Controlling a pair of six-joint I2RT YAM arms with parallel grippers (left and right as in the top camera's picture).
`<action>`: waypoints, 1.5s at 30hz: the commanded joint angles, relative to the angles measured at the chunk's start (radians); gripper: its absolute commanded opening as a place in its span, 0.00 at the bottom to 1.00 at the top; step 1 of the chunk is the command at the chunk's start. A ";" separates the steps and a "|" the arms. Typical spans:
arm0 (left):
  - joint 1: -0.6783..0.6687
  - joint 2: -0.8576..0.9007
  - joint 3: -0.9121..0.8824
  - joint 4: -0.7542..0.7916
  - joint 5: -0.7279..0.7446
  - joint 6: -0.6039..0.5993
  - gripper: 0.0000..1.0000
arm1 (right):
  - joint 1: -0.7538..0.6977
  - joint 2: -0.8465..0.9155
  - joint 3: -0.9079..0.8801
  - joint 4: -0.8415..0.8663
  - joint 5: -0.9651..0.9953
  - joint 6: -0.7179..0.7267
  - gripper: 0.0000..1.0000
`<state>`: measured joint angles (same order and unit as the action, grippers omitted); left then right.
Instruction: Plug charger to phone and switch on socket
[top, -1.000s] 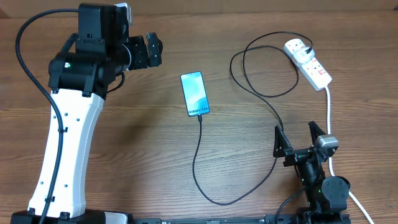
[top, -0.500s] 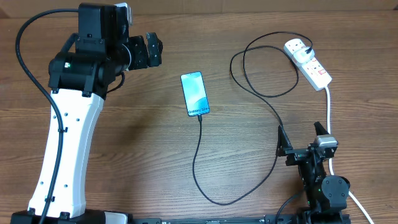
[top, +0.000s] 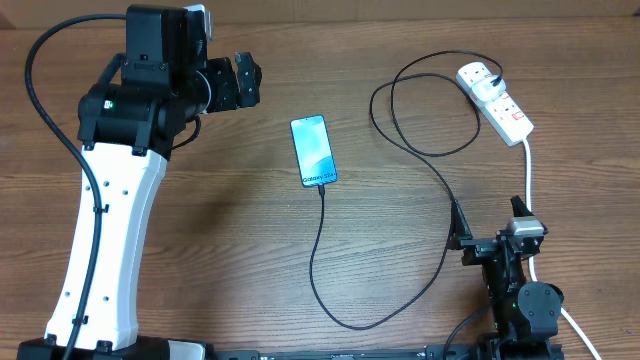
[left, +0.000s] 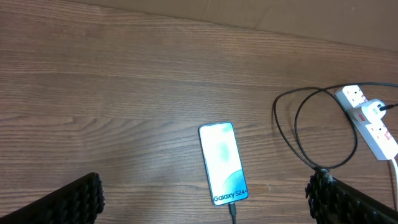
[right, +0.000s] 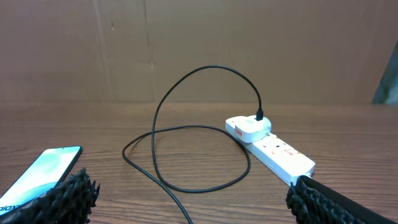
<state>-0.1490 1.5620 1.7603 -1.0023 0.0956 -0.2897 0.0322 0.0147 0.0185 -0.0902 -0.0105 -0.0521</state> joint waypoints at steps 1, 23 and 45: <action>-0.002 0.009 0.002 0.003 -0.007 -0.002 1.00 | -0.005 -0.013 -0.010 0.006 0.009 -0.005 1.00; -0.002 0.009 0.002 0.003 -0.007 -0.002 1.00 | -0.006 -0.012 -0.010 0.006 0.010 -0.005 1.00; -0.002 -0.056 -0.053 -0.099 -0.075 0.004 1.00 | -0.006 -0.012 -0.010 0.006 0.010 -0.005 1.00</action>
<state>-0.1490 1.5574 1.7515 -1.1011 0.0551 -0.2893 0.0322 0.0147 0.0185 -0.0898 -0.0105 -0.0525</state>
